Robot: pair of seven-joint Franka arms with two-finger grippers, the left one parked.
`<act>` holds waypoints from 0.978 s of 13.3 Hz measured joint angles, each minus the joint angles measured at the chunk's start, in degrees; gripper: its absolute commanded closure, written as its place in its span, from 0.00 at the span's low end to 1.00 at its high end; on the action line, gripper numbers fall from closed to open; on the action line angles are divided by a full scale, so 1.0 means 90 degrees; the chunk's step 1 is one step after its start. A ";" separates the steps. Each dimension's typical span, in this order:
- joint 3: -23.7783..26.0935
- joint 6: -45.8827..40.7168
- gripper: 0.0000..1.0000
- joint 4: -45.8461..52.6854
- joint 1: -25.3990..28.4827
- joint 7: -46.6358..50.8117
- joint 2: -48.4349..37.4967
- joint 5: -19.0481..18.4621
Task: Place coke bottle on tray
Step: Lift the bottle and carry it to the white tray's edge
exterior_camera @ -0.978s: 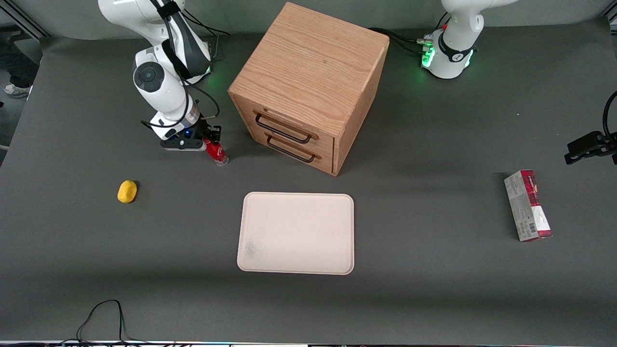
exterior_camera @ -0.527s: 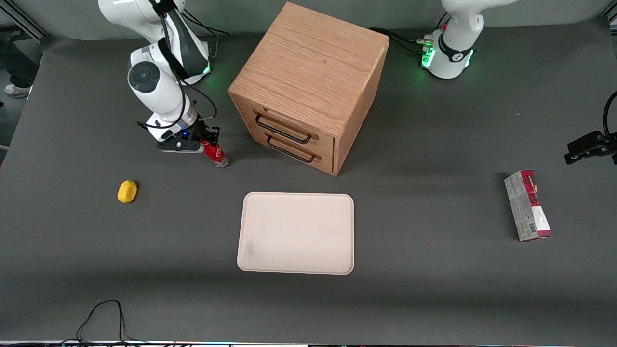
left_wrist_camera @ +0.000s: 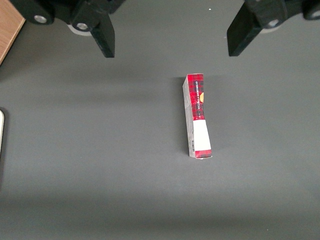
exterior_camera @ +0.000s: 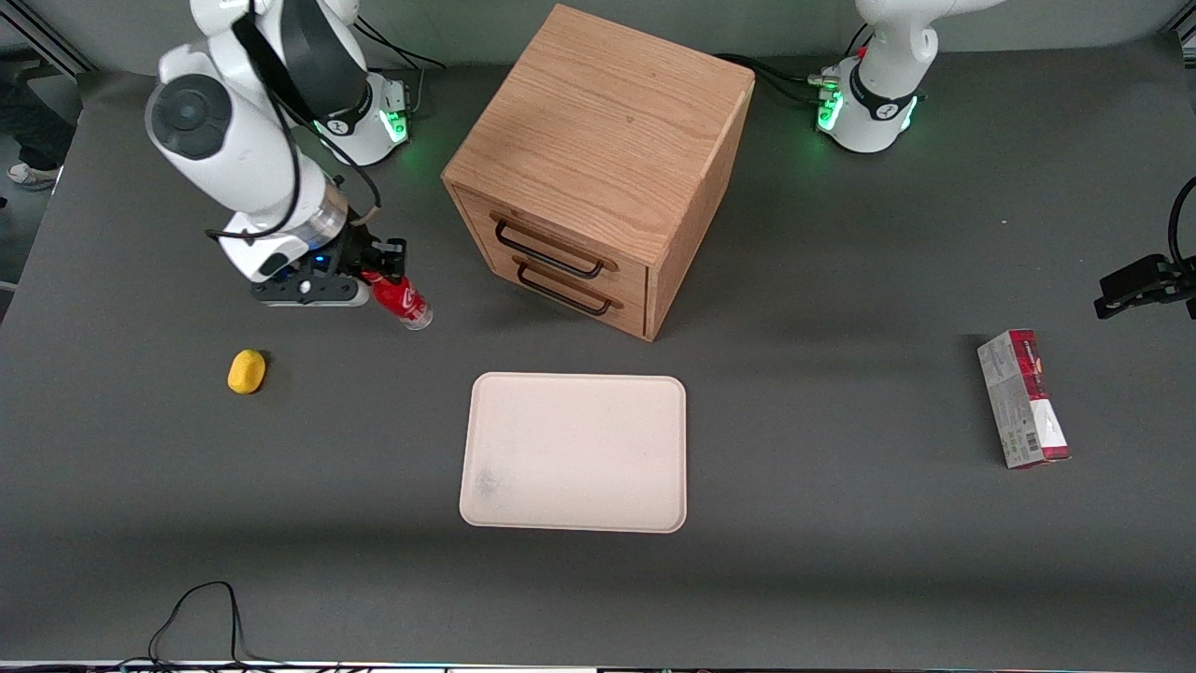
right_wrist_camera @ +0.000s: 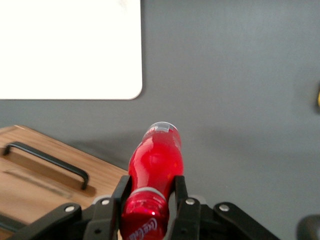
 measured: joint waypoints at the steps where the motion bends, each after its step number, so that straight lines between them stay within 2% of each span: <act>1: -0.0006 -0.0427 1.00 0.0691 -0.0017 -0.0008 0.0319 -0.0051; 4: 0.0013 -0.1608 1.00 0.2798 -0.0027 -0.0041 0.1516 -0.0425; 7: 0.0268 -0.1933 1.00 0.4483 -0.0025 -0.0073 0.2784 -0.0581; 10: 0.0509 -0.1391 1.00 0.5279 0.0006 -0.0173 0.3853 -0.0736; 13: 0.0579 -0.0362 0.99 0.5455 0.0133 -0.0245 0.4693 -0.1201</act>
